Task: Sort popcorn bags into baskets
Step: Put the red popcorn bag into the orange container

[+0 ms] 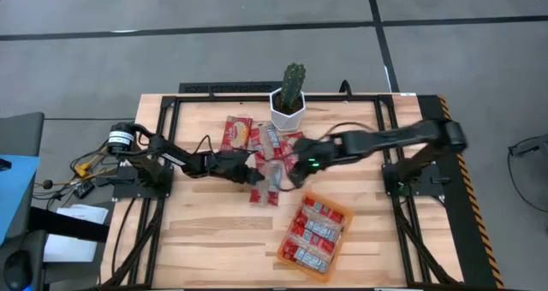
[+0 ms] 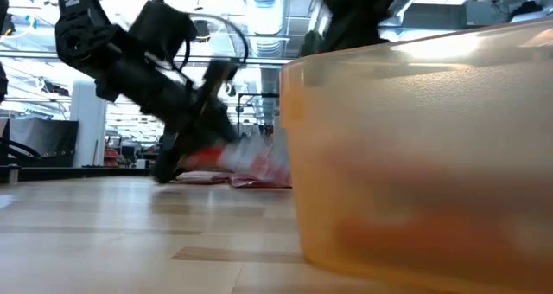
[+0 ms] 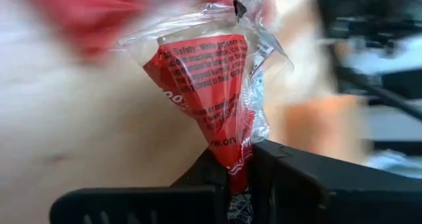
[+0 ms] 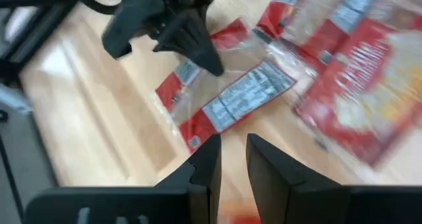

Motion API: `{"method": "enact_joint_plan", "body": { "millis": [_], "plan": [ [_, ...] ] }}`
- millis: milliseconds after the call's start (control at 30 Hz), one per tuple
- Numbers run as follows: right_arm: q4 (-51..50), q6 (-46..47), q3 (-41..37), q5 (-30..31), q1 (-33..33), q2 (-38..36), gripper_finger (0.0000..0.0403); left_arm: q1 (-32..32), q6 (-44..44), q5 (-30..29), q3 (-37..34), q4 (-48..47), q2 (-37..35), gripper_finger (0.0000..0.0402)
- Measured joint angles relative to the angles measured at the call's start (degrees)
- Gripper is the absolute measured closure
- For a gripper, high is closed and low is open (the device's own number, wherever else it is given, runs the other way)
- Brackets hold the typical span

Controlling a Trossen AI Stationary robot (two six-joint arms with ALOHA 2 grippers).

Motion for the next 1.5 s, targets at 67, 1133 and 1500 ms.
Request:
{"method": "enact_joint_plan", "body": {
  "millis": [67,1133,1500],
  "plan": [
    [-3.61,2.13,0.0,2.23,1.66,-5.08,0.0305,-0.2,1.04,1.28,0.65,2.12,-1.19,0.0395],
    [-22.55,9.73,-0.13,19.32,25.26,-27.45,0.0305,-13.57,45.34,6.33,55.11,-45.95,9.96,0.0397],
    [-30.46,15.67,-0.15,19.38,31.83,-27.32,0.0305,-16.91,56.24,8.26,68.54,-56.95,22.85,0.0392]
  ]
}}
